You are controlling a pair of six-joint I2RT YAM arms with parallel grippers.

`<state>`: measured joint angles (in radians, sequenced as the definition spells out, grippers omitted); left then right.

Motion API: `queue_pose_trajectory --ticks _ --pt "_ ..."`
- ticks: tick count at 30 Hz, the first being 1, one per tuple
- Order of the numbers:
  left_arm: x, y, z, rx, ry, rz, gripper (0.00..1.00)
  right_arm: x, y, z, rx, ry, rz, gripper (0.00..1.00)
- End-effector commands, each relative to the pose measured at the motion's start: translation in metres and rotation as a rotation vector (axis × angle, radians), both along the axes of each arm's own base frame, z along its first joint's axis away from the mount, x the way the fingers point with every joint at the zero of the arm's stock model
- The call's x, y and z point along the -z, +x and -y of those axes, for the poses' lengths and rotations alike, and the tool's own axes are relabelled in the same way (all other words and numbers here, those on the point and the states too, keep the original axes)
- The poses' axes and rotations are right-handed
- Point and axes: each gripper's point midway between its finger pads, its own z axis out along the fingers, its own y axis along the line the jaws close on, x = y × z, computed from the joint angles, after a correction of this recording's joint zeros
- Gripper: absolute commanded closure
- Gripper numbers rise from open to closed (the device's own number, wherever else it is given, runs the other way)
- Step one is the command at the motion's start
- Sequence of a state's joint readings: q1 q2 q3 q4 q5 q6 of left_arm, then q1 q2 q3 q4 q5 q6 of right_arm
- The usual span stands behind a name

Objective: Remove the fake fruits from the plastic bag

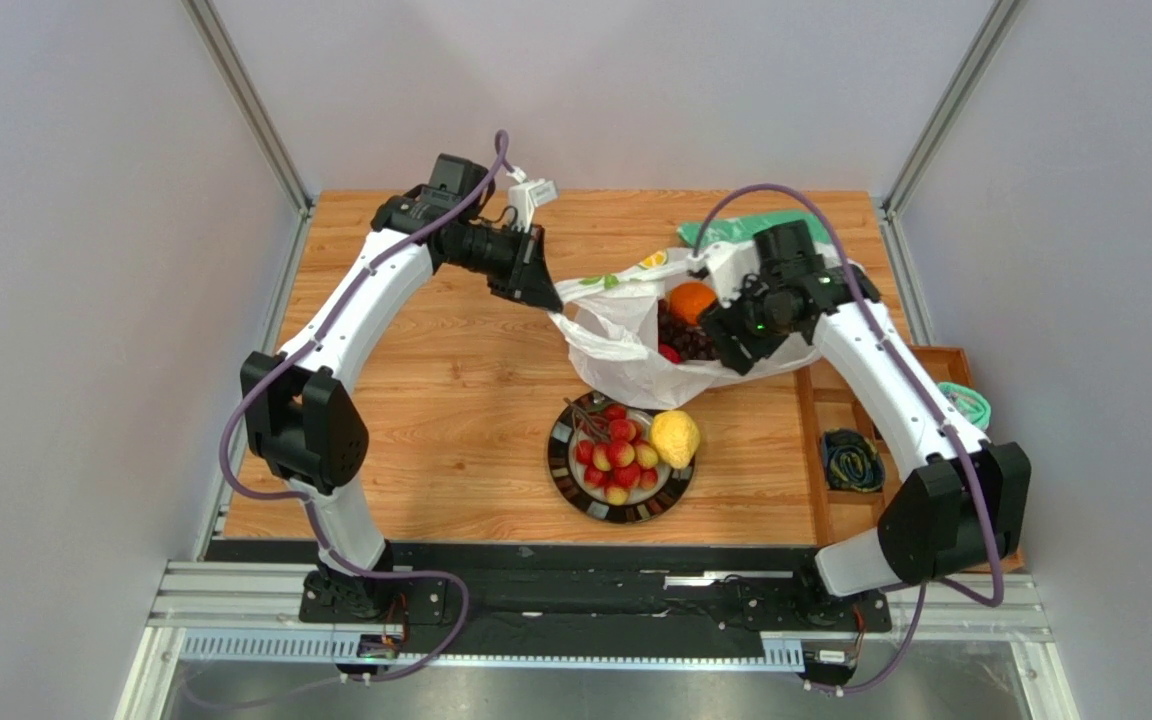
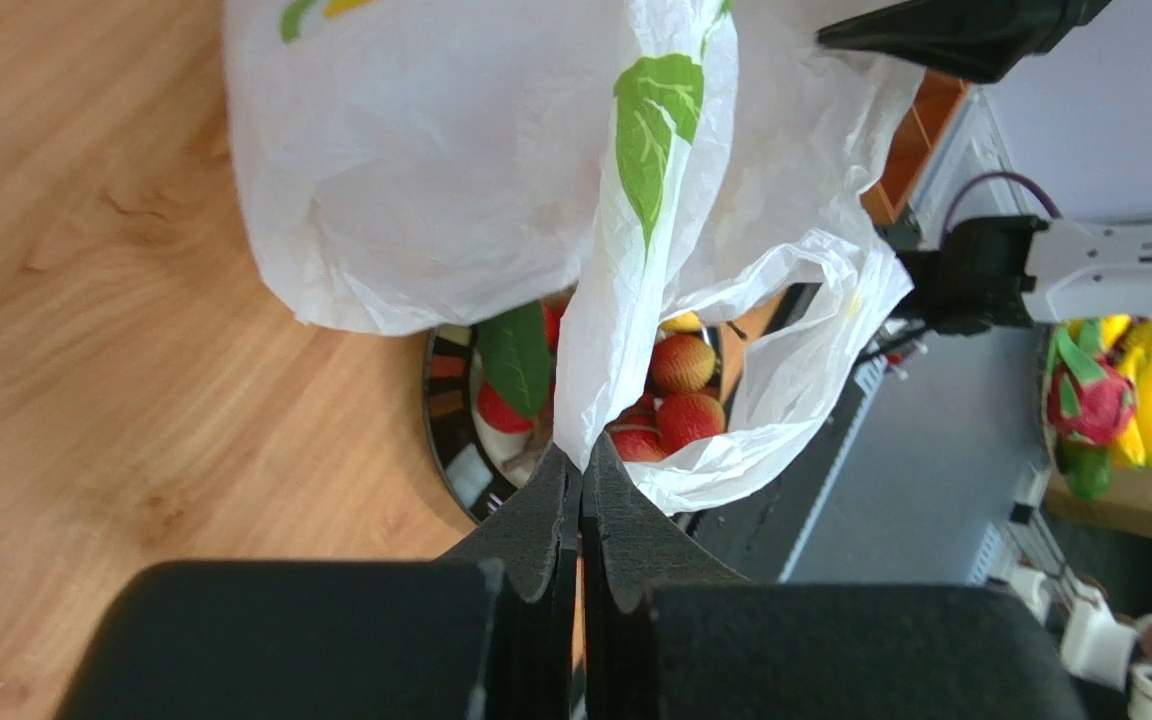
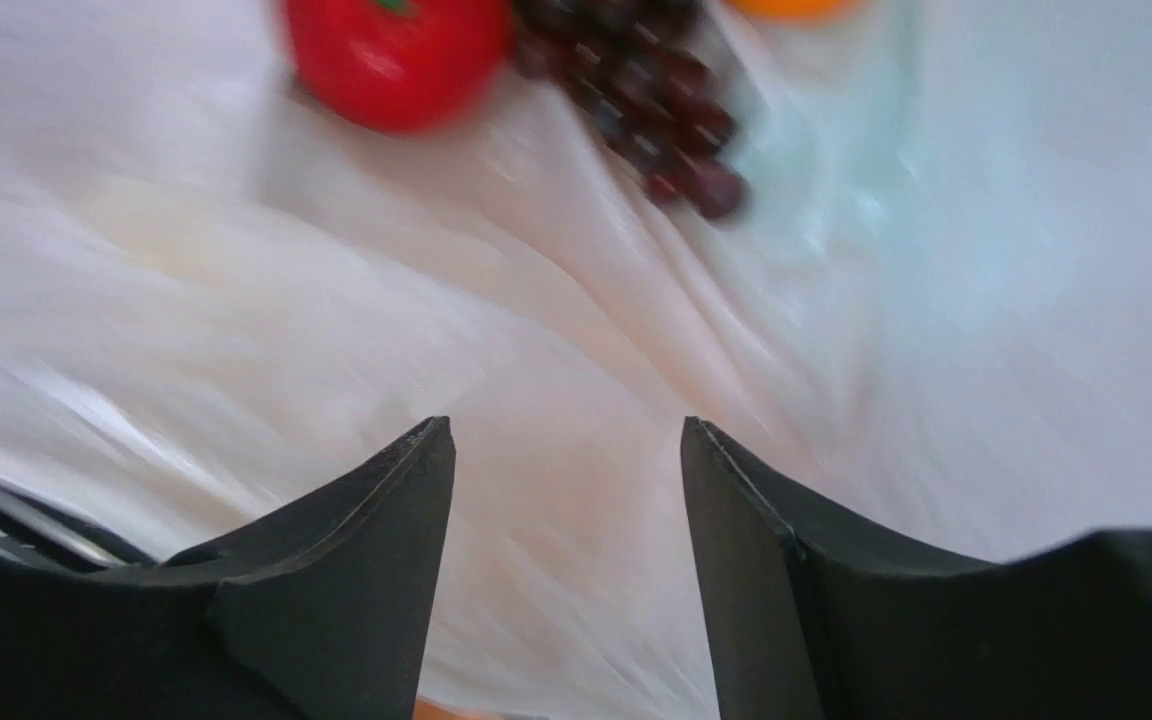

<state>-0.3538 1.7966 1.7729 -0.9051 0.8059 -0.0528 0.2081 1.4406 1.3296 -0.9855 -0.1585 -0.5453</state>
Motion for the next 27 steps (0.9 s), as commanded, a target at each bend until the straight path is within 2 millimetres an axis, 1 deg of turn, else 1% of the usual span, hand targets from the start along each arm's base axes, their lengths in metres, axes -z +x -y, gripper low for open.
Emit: queue_pose_trajectory --ticks 1,2,3,4,5,6,7,8,9,10,11,12,13,14,15,17,18,19,21,22,24,25,26,27 --pt "-0.01 -0.04 -0.001 0.092 -0.048 -0.049 1.0 0.019 0.007 -0.065 -0.092 0.104 -0.045 0.37" --pt "-0.007 -0.049 -0.004 0.108 -0.03 -0.051 1.0 0.028 0.016 -0.072 -0.072 0.108 -0.08 0.36" --pt "-0.003 -0.052 -0.008 0.116 -0.008 -0.035 1.0 0.032 0.019 -0.076 -0.059 0.112 -0.097 0.36" --pt "-0.001 -0.06 -0.013 0.124 0.007 -0.035 1.0 0.034 0.025 -0.077 -0.035 0.105 -0.098 0.35" --pt "0.002 -0.072 -0.019 0.135 0.03 -0.071 1.0 0.034 0.033 -0.08 -0.002 0.118 -0.092 0.34" --pt "0.005 -0.079 -0.023 0.165 0.041 -0.068 1.0 0.038 0.035 -0.08 0.007 0.107 -0.099 0.34" --pt "0.008 -0.091 -0.027 0.174 0.05 -0.089 1.0 0.037 0.033 -0.08 0.013 0.102 -0.095 0.33" --pt "0.009 -0.099 -0.031 0.182 0.057 -0.103 1.0 0.044 0.028 -0.078 0.032 0.097 -0.108 0.33" --pt "0.017 -0.106 -0.035 0.183 0.076 -0.12 1.0 0.039 0.023 -0.077 0.035 0.104 -0.097 0.33" --pt "0.014 -0.113 -0.037 0.189 0.085 -0.091 1.0 0.039 0.019 -0.076 0.039 0.108 -0.099 0.32" --pt "0.017 -0.117 -0.039 0.197 0.102 -0.076 1.0 0.04 0.015 -0.076 0.042 0.113 -0.1 0.32" --pt "0.03 -0.122 -0.044 0.194 0.146 -0.092 1.0 0.039 0.012 -0.073 0.052 0.109 -0.093 0.32" --pt "0.033 -0.126 -0.043 0.198 0.152 -0.072 1.0 0.039 0.012 -0.071 0.059 0.105 -0.085 0.31" --pt "0.039 -0.127 -0.044 0.165 0.16 -0.103 1.0 0.038 0.016 -0.072 0.063 0.106 -0.067 0.31" --pt "0.052 -0.133 -0.047 0.146 0.174 -0.134 1.0 0.038 0.02 -0.072 0.064 0.102 -0.055 0.31" --pt "0.061 -0.133 -0.043 0.127 0.184 -0.131 1.0 0.037 0.027 -0.076 0.055 0.118 -0.044 0.31" --pt "0.067 -0.133 -0.044 0.125 0.212 -0.122 1.0 0.03 0.03 -0.086 0.021 0.156 -0.038 0.31" --pt "0.069 -0.135 -0.04 0.142 0.224 -0.111 1.0 0.034 0.034 -0.091 0.012 0.169 -0.054 0.31" --pt "0.074 -0.134 -0.035 0.15 0.23 -0.13 1.0 0.03 0.04 -0.103 -0.012 0.213 -0.059 0.31" --pt "0.075 -0.134 -0.032 0.157 0.228 -0.139 1.0 0.03 0.049 -0.108 -0.013 0.218 -0.056 0.3" --pt "0.074 -0.13 -0.026 0.159 0.218 -0.153 1.0 0.036 0.054 -0.114 -0.021 0.207 -0.082 0.29" --pt "0.073 -0.128 -0.025 0.16 0.218 -0.151 1.0 0.031 0.061 -0.118 -0.024 0.216 -0.075 0.28" --pt "0.072 -0.126 -0.025 0.161 0.219 -0.147 1.0 0.044 0.062 -0.119 -0.017 0.206 -0.119 0.27" --pt "0.07 -0.122 -0.023 0.162 0.218 -0.14 1.0 0.045 0.064 -0.121 -0.015 0.21 -0.126 0.26"
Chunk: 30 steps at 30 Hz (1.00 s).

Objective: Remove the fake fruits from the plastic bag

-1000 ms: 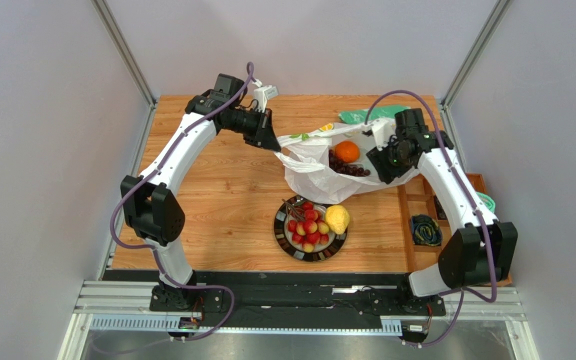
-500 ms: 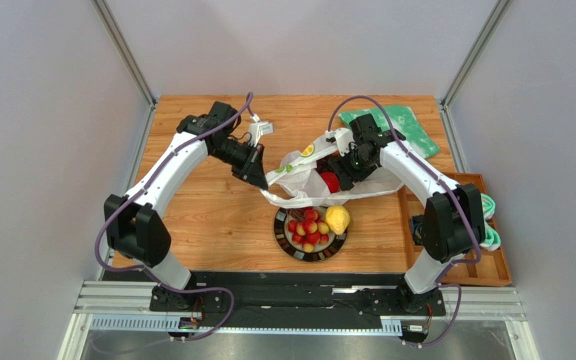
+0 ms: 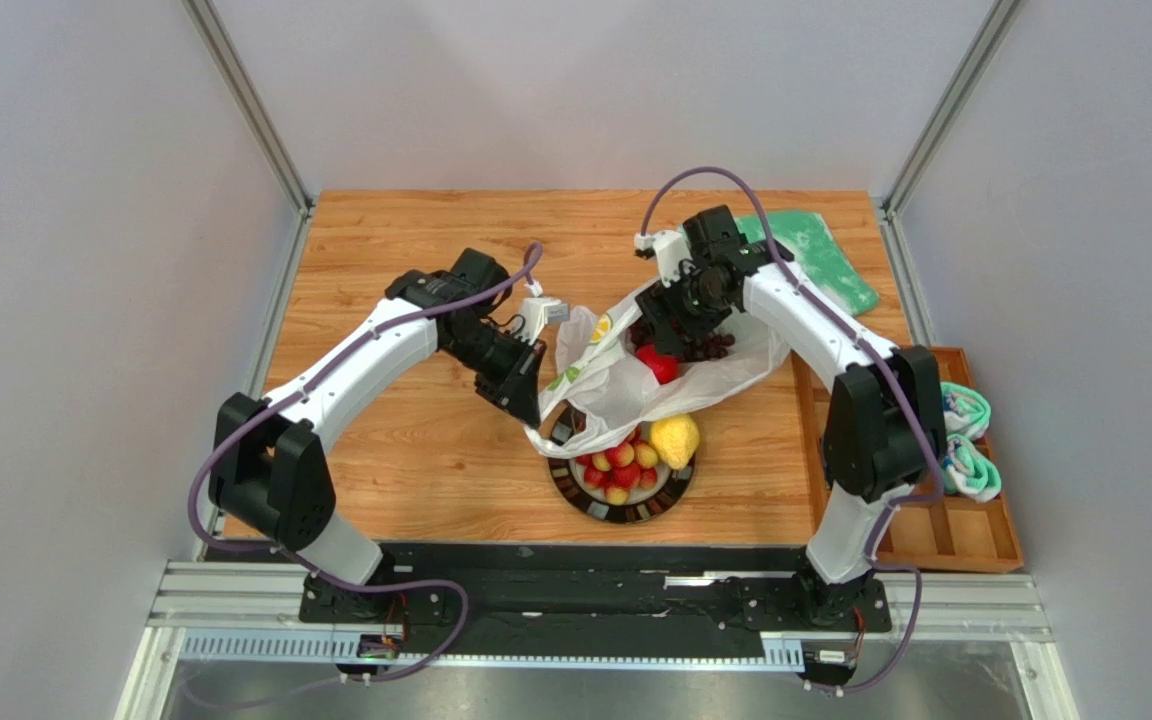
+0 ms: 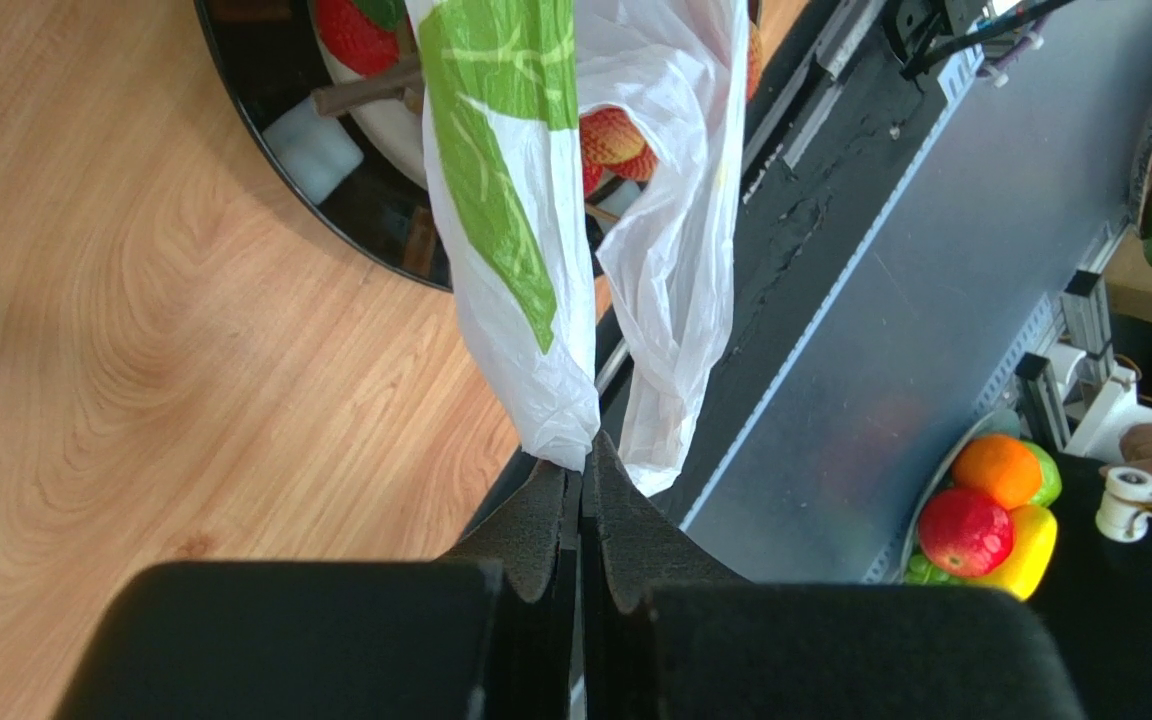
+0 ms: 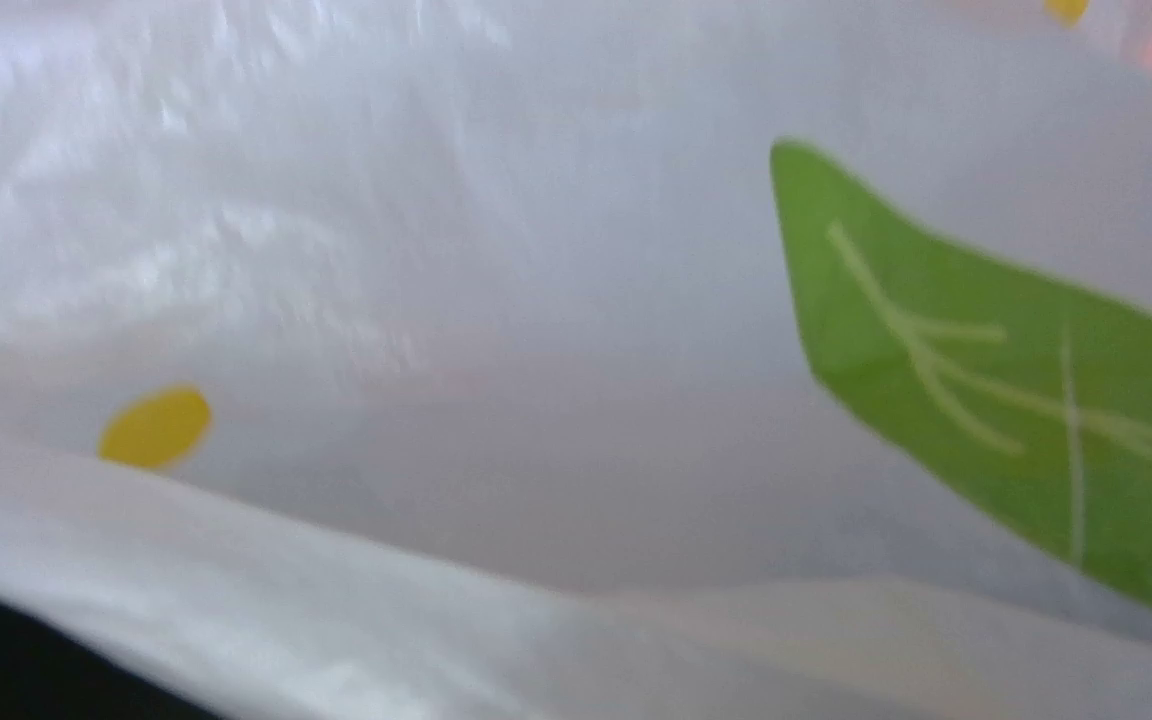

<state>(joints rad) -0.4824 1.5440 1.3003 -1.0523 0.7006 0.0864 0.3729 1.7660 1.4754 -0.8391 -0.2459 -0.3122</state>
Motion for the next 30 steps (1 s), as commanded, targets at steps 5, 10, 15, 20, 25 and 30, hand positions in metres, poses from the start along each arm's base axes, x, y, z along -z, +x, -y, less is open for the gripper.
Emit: queue_pose_trajectory --ticks 5,10,15,20,25,30 --pt "-0.016 0.022 0.012 -0.001 -0.028 0.056 1.0 0.022 0.018 -0.027 -0.022 0.038 -0.114 0.24" --pt "-0.016 0.023 0.013 0.004 -0.028 0.059 1.0 0.037 0.004 -0.026 -0.048 0.006 -0.19 0.24" --pt "-0.017 0.026 0.014 0.003 -0.026 0.068 1.0 0.05 -0.007 -0.024 -0.058 -0.043 -0.245 0.26" --pt "-0.017 0.031 0.014 0.003 -0.017 0.079 1.0 0.023 0.004 -0.019 -0.058 -0.049 -0.147 0.58" --pt "-0.022 0.04 0.019 0.005 -0.031 0.107 1.0 -0.044 0.022 -0.012 -0.063 -0.004 0.059 0.63" --pt "-0.034 0.058 0.029 0.001 -0.054 0.141 1.0 -0.118 0.003 -0.012 -0.109 0.089 0.223 0.65"
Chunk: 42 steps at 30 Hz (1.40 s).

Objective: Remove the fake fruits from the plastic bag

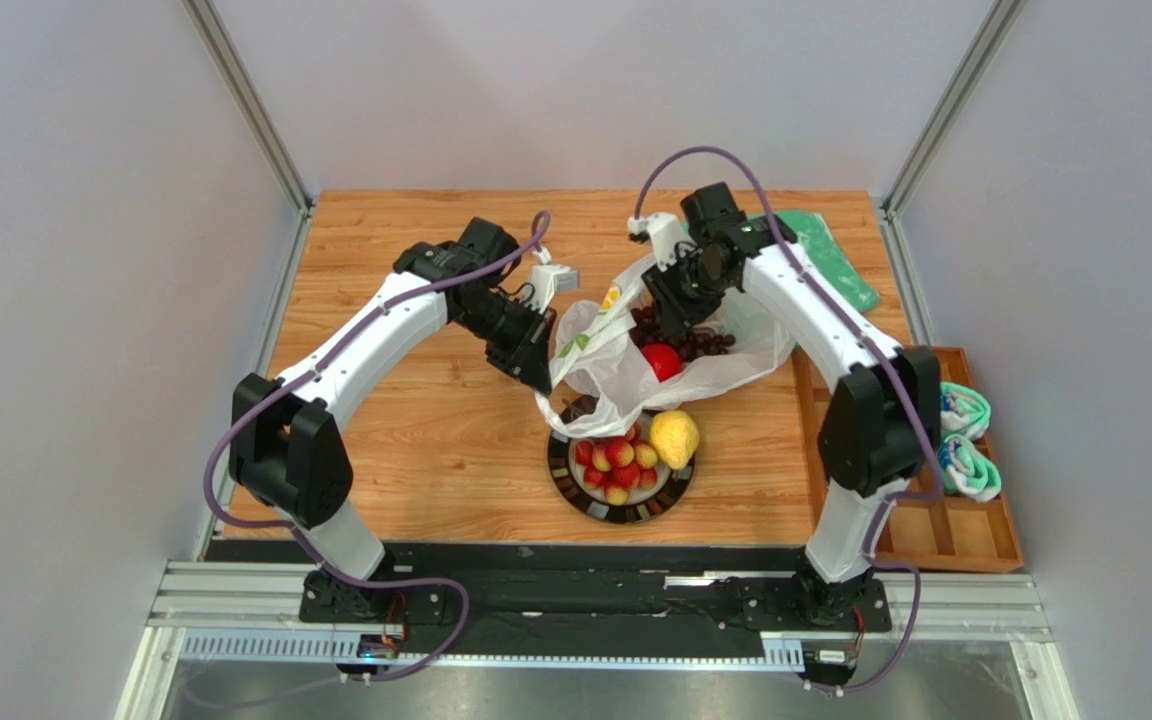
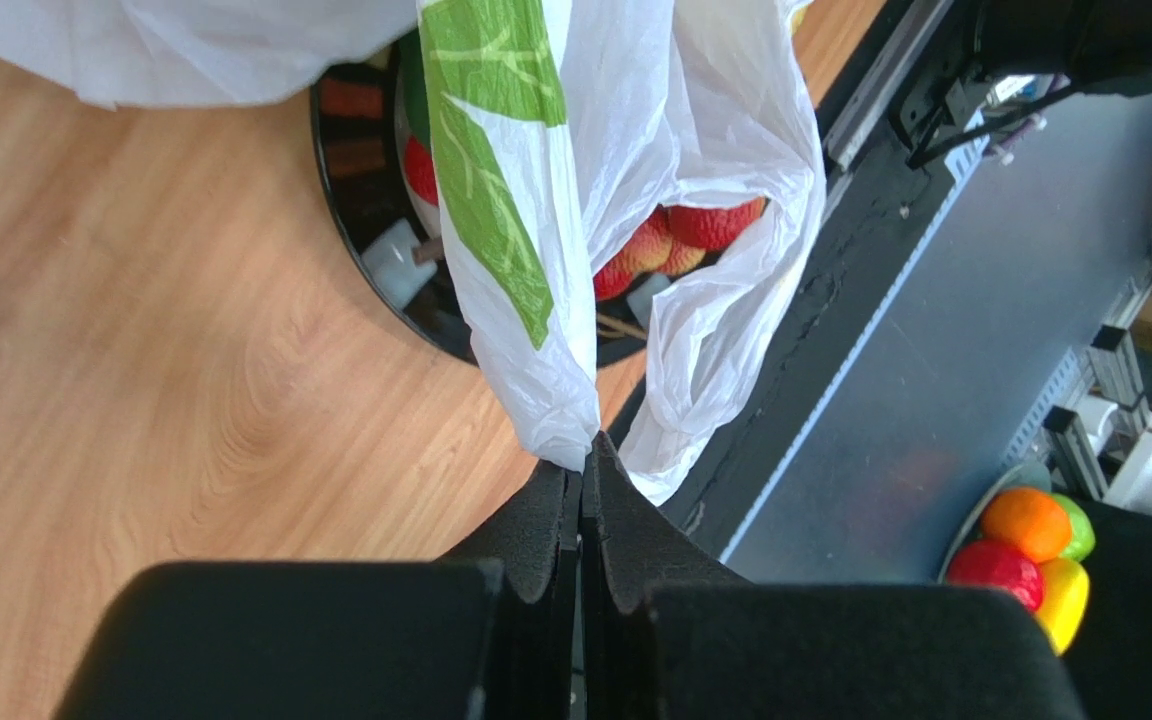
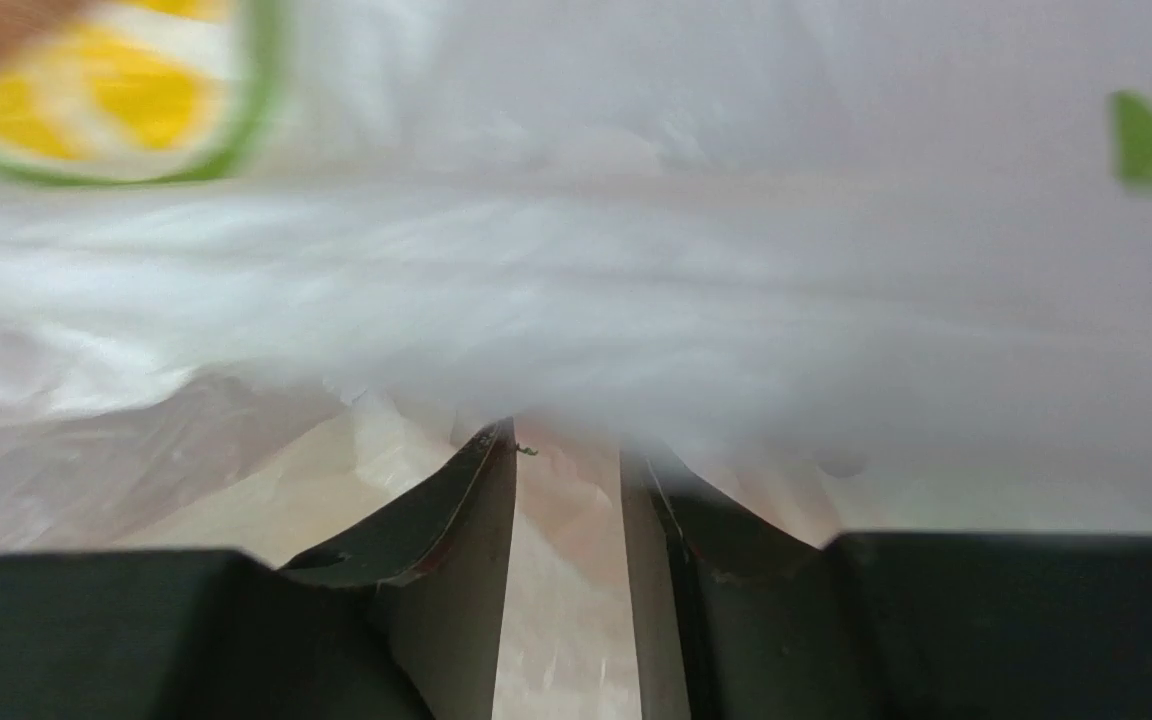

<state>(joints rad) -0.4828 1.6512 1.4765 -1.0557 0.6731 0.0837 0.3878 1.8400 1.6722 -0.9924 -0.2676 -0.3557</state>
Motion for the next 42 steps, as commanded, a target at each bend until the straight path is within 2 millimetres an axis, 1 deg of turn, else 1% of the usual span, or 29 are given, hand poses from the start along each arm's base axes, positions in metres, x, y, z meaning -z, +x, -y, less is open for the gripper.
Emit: queue_pose_trajectory --ticks 1,2,4,5,6,8,9,10,12,13,15,16,18,19,20,22,23,25,28,29,31,32,33,34,36,37,39,40,42 --pt "-0.02 0.02 0.013 0.013 -0.048 0.078 1.0 -0.101 -0.009 -0.001 -0.055 0.12 0.255 0.65" --pt "-0.022 0.024 0.015 0.013 -0.051 0.087 1.0 -0.11 -0.02 -0.001 -0.063 0.143 0.268 0.66" --pt "-0.026 0.03 0.016 0.01 -0.048 0.106 1.0 -0.115 -0.031 -0.002 -0.074 0.154 0.276 0.65" --pt "-0.027 0.03 0.016 0.012 -0.047 0.113 1.0 -0.105 -0.039 -0.003 -0.089 0.13 0.259 0.63" --pt "-0.028 0.03 0.015 0.013 -0.047 0.116 1.0 -0.104 -0.043 -0.003 -0.09 0.118 0.266 0.62" --pt "-0.031 0.026 0.013 0.013 -0.051 0.124 1.0 -0.089 -0.043 -0.004 -0.075 0.085 0.256 0.56" --pt "-0.032 0.024 0.012 0.013 -0.052 0.127 1.0 -0.082 -0.038 -0.007 -0.067 0.081 0.245 0.56" --pt "-0.027 0.019 0.009 0.012 -0.044 0.116 1.0 -0.076 -0.033 -0.008 -0.055 0.074 0.232 0.55" --pt "-0.031 0.013 0.005 0.013 -0.049 0.128 1.0 -0.067 -0.023 -0.008 -0.041 0.049 0.226 0.55" --pt "-0.027 0.008 0.003 0.014 -0.044 0.12 1.0 -0.051 -0.018 -0.009 -0.046 0.023 0.196 0.55" --pt "-0.03 0.004 0.0 0.015 -0.049 0.13 1.0 -0.039 -0.012 -0.008 -0.06 -0.011 0.167 0.53" --pt "-0.03 0.001 -0.001 0.018 -0.049 0.134 1.0 -0.024 -0.009 -0.009 -0.068 -0.033 0.128 0.53" --pt "-0.031 0.0 -0.003 0.022 -0.046 0.144 1.0 -0.01 -0.007 -0.006 -0.081 -0.074 0.087 0.51" --pt "-0.031 -0.001 -0.004 0.023 -0.045 0.148 1.0 -0.008 -0.003 -0.006 -0.084 -0.084 0.088 0.5" --pt "-0.031 0.0 -0.004 0.022 -0.043 0.148 1.0 0.002 0.0 -0.005 -0.085 -0.101 0.072 0.44" --pt "-0.031 -0.001 -0.004 0.025 -0.041 0.147 1.0 0.01 0.001 -0.005 -0.098 -0.115 0.043 0.38" --pt "-0.03 -0.001 -0.004 0.025 -0.042 0.145 1.0 0.021 0.0 -0.006 -0.103 -0.124 0.009 0.34" --pt "-0.029 -0.003 -0.003 0.027 -0.045 0.134 1.0 0.032 -0.002 -0.005 -0.104 -0.138 -0.02 0.31" --pt "-0.026 -0.003 -0.003 0.026 -0.045 0.122 1.0 0.046 0.003 -0.004 -0.093 -0.166 -0.039 0.29" --pt "-0.026 -0.004 -0.003 0.026 -0.043 0.119 1.0 0.047 0.007 -0.005 -0.091 -0.17 -0.039 0.29" --pt "-0.024 -0.005 -0.003 0.026 -0.044 0.107 1.0 0.058 0.011 -0.005 -0.09 -0.189 -0.055 0.29" --pt "-0.023 -0.005 -0.003 0.025 -0.043 0.103 1.0 0.058 0.013 -0.006 -0.097 -0.192 -0.06 0.29" --pt "-0.023 -0.005 -0.003 0.025 -0.043 0.101 1.0 0.067 0.012 -0.006 -0.101 -0.201 -0.085 0.29" --pt "-0.022 -0.005 -0.002 0.025 -0.043 0.099 1.0 0.069 0.011 -0.008 -0.11 -0.192 -0.098 0.3" --pt "-0.023 -0.004 -0.002 0.024 -0.043 0.098 1.0 0.071 0.008 -0.009 -0.126 -0.189 -0.118 0.34" --pt "-0.023 -0.003 -0.001 0.025 -0.043 0.101 1.0 0.071 0.006 -0.011 -0.135 -0.181 -0.126 0.42" --pt "-0.024 -0.002 0.0 0.024 -0.046 0.101 1.0 0.065 0.005 -0.008 -0.133 -0.183 -0.117 0.5" --pt "-0.024 -0.001 0.0 0.025 -0.047 0.101 1.0 0.052 0.006 -0.006 -0.125 -0.169 -0.094 0.56" --pt "-0.023 0.0 0.002 0.027 -0.052 0.094 1.0 0.037 0.005 -0.005 -0.121 -0.148 -0.069 0.6"
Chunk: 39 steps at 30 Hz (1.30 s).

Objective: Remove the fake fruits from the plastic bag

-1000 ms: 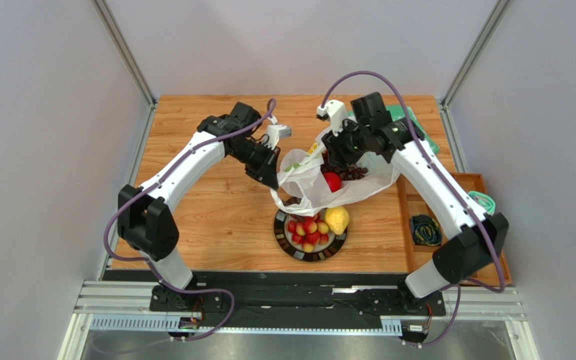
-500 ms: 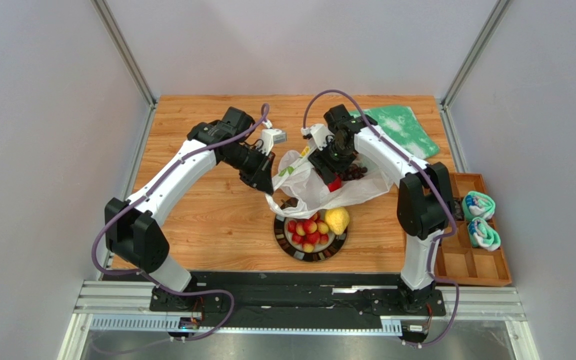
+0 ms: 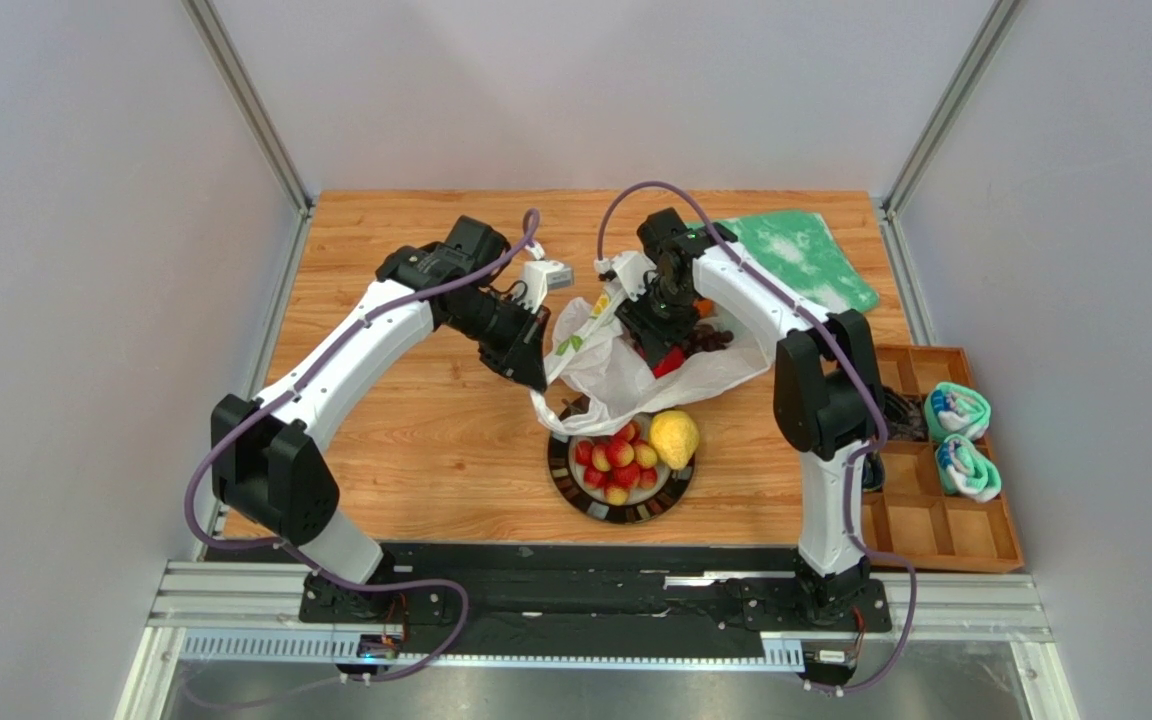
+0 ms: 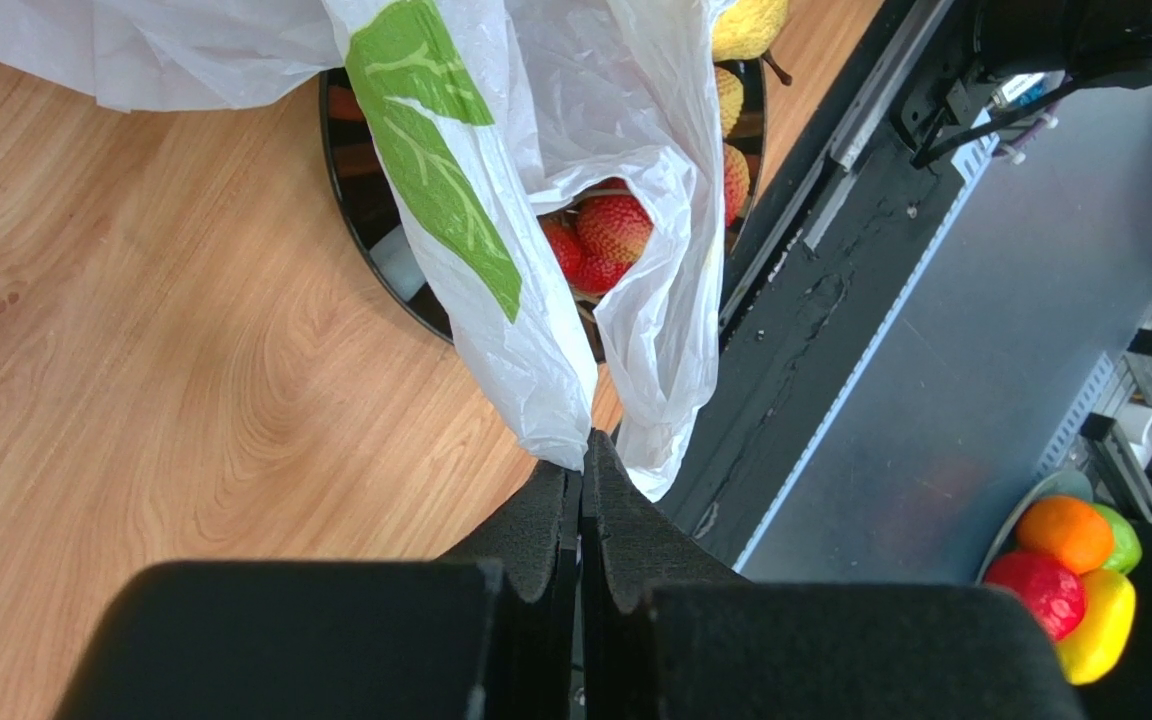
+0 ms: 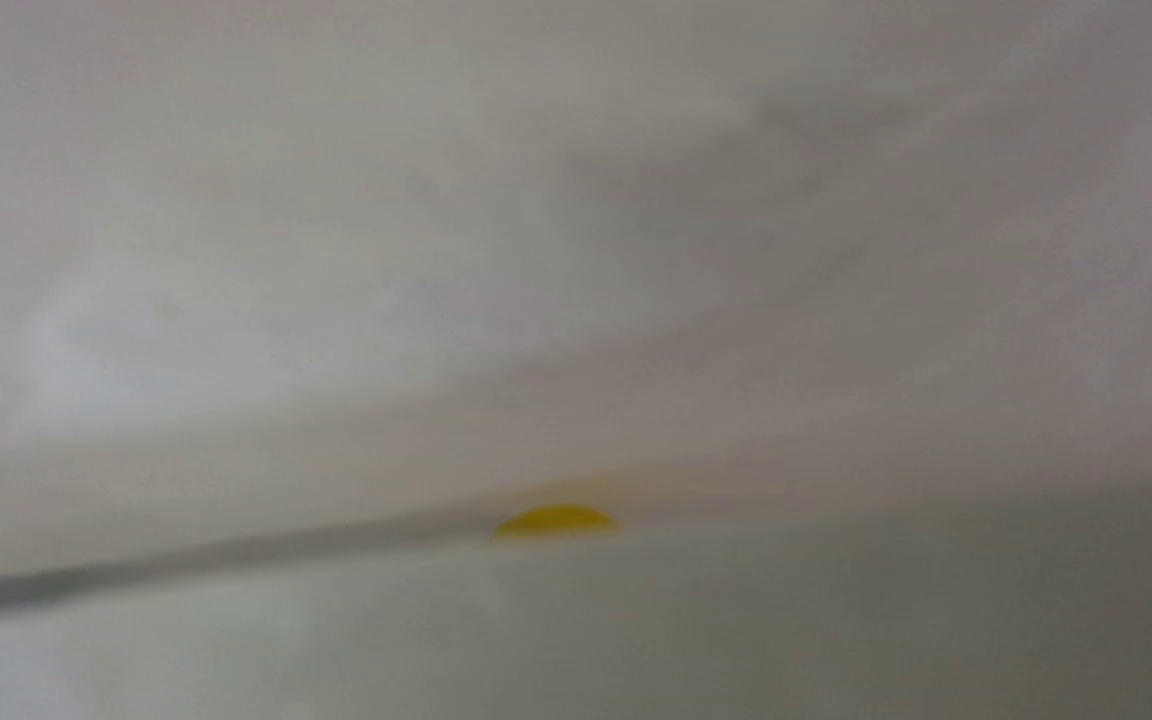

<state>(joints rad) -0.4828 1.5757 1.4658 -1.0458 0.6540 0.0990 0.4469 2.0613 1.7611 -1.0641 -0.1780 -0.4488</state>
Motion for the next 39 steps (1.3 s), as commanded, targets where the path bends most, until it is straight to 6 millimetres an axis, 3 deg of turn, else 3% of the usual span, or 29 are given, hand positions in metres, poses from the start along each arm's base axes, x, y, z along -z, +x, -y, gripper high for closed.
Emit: queue_pose_trajectory --ticks 1,11,13,14,15,16,17,18,20,21,22,25,28,32,34,39 --pt "-0.005 0.004 0.008 0.023 -0.035 0.007 1.0 -0.049 0.002 0.004 -0.006 0.064 0.086 0.63" --pt "-0.007 0.013 0.013 0.01 -0.035 0.009 1.0 -0.129 -0.025 0.005 -0.013 0.194 0.233 0.67" --pt "-0.007 0.016 0.015 0.008 -0.035 0.007 1.0 -0.153 -0.048 -0.004 -0.078 0.29 0.238 0.67" --pt "-0.009 0.018 0.016 0.007 -0.037 0.009 1.0 -0.15 -0.064 -0.004 -0.129 0.306 0.206 0.66" --pt "-0.009 0.021 0.017 0.006 -0.037 0.011 1.0 -0.167 -0.082 -0.006 -0.185 0.351 0.239 0.66" --pt "-0.011 0.022 0.017 0.01 -0.035 0.021 1.0 -0.171 -0.102 -0.016 -0.254 0.405 0.215 0.66" --pt "-0.012 0.023 0.016 0.01 -0.031 0.027 1.0 -0.165 -0.121 -0.013 -0.314 0.405 0.19 0.65" --pt "-0.014 0.027 0.016 0.007 -0.026 0.044 1.0 -0.172 -0.14 -0.012 -0.362 0.417 0.203 0.65" --pt "-0.017 0.029 0.015 0.01 -0.023 0.059 1.0 -0.163 -0.181 -0.013 -0.482 0.392 0.148 0.65" --pt "-0.018 0.031 0.015 0.006 -0.021 0.068 1.0 -0.139 -0.201 -0.006 -0.541 0.36 0.09 0.65" --pt "-0.017 0.032 0.016 0.004 -0.022 0.068 1.0 -0.134 -0.221 -0.003 -0.61 0.334 0.1 0.66" --pt "-0.018 0.032 0.016 0.001 -0.018 0.066 1.0 -0.088 -0.251 0.007 -0.692 0.26 0.058 0.66" --pt "-0.02 0.031 0.012 0.001 -0.005 0.081 1.0 -0.06 -0.253 0.007 -0.721 0.219 0.074 0.66" --pt "-0.019 0.03 0.005 0.003 0.023 0.106 1.0 -0.042 -0.223 -0.008 -0.673 0.182 0.149 0.68" --pt "-0.019 0.028 0.002 0.007 0.028 0.114 1.0 -0.042 -0.21 -0.014 -0.678 0.173 0.197 0.67" --pt "-0.018 0.021 -0.002 0.009 0.03 0.119 1.0 -0.04 -0.2 -0.021 -0.68 0.162 0.2 0.67"
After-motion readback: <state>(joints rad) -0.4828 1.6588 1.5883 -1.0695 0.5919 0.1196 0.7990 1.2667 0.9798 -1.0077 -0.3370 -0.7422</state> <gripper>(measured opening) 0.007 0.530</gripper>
